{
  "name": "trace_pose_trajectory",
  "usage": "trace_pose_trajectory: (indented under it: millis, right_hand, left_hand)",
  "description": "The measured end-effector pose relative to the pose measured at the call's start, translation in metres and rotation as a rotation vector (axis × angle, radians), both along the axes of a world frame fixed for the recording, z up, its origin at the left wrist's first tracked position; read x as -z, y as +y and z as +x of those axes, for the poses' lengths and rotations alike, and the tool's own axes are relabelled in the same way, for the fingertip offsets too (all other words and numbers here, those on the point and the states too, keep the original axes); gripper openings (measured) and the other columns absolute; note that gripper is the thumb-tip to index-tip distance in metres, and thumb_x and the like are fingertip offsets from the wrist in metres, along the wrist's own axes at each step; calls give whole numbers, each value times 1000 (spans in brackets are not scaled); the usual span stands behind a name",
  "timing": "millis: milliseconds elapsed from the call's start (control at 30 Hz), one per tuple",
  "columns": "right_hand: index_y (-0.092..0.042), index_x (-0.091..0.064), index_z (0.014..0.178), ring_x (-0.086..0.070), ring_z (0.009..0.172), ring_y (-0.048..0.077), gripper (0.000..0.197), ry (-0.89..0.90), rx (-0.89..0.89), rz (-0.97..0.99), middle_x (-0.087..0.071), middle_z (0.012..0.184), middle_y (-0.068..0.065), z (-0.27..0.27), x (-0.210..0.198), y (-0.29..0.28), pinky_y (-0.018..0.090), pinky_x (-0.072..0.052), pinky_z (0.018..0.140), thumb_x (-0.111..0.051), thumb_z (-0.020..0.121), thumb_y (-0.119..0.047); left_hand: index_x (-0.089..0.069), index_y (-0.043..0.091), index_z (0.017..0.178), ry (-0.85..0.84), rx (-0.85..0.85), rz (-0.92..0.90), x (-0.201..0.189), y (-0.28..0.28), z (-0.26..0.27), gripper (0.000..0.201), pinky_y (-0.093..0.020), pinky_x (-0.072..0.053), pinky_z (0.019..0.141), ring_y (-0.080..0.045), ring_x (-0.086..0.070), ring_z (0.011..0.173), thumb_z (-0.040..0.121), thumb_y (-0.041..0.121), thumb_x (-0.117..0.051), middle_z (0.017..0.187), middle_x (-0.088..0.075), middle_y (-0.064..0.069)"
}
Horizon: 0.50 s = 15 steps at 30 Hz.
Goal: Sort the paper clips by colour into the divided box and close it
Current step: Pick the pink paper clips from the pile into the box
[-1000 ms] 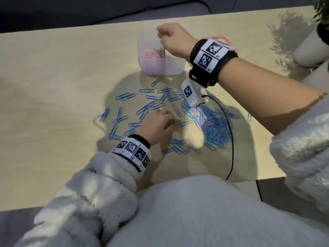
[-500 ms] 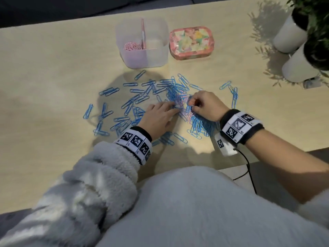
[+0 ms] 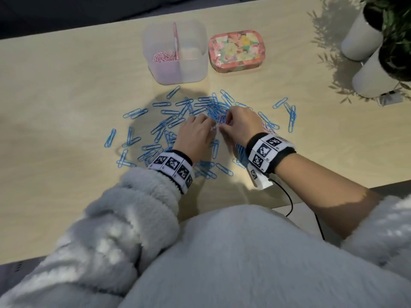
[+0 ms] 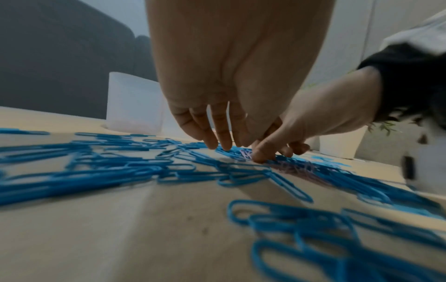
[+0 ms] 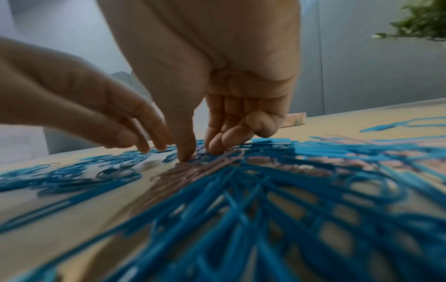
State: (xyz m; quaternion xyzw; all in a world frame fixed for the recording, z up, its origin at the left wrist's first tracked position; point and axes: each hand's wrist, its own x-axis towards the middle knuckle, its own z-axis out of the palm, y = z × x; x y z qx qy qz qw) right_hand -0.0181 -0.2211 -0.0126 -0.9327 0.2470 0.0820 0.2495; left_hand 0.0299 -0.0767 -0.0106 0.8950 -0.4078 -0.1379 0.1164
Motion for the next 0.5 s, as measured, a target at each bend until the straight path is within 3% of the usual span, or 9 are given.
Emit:
trace_pose_trajectory:
  millis: [100,167,233,333,433,500]
  right_hand:
    - [-16,-63,81,-61,90,31,6,-5,17,87,-68,93,13,0,2,-4,38,-50,80,-59,77,-13]
    - [-16,-63,75,-59,80,24,8,-45,47,210,-70,89,13,-4,1,-10,31,-49,77,-62,76,-8]
    - [-15,-60,72,-56,74,17,10,-101,97,326,-68,82,13,-11,-1,-20,25,-44,71,-64,77,-7]
    - [-14,-56,69,-56,51,12,18,-214,259,527,-60,68,10,-22,-3,-38,28,-47,53,-62,80,-1]
    - [-8,-54,86,-55,37,4,18,-214,339,718,-53,64,7,-28,-5,-44,19,-45,38,-50,85,9]
    - [-10,-55,86,-56,39,3,19,-179,290,705,-53,65,6,-31,-6,-42,16,-43,37,-45,88,6]
  left_hand:
    - [-58,9,117,30,-6,9,3,-10,11,35,-47,-42,90,-36,-52,106,89,18,-38,115,-57,-15]
    - [-61,8,112,27,2,4,7,-9,15,30,-45,-42,90,-36,-52,105,90,15,-43,113,-58,-16]
    - [-63,7,109,6,-6,-15,9,-4,17,26,-41,-41,91,-34,-52,104,90,13,-46,111,-58,-15]
    - [-63,6,104,-21,-63,-55,8,-2,18,21,-39,-39,90,-33,-52,102,91,14,-49,108,-58,-15]
    - [-59,6,102,-36,-106,-74,6,-12,17,19,-40,-39,87,-33,-51,101,89,19,-52,107,-57,-15]
    - [-60,7,102,-38,-71,-65,5,-21,16,20,-41,-39,85,-35,-52,101,88,19,-52,107,-58,-15]
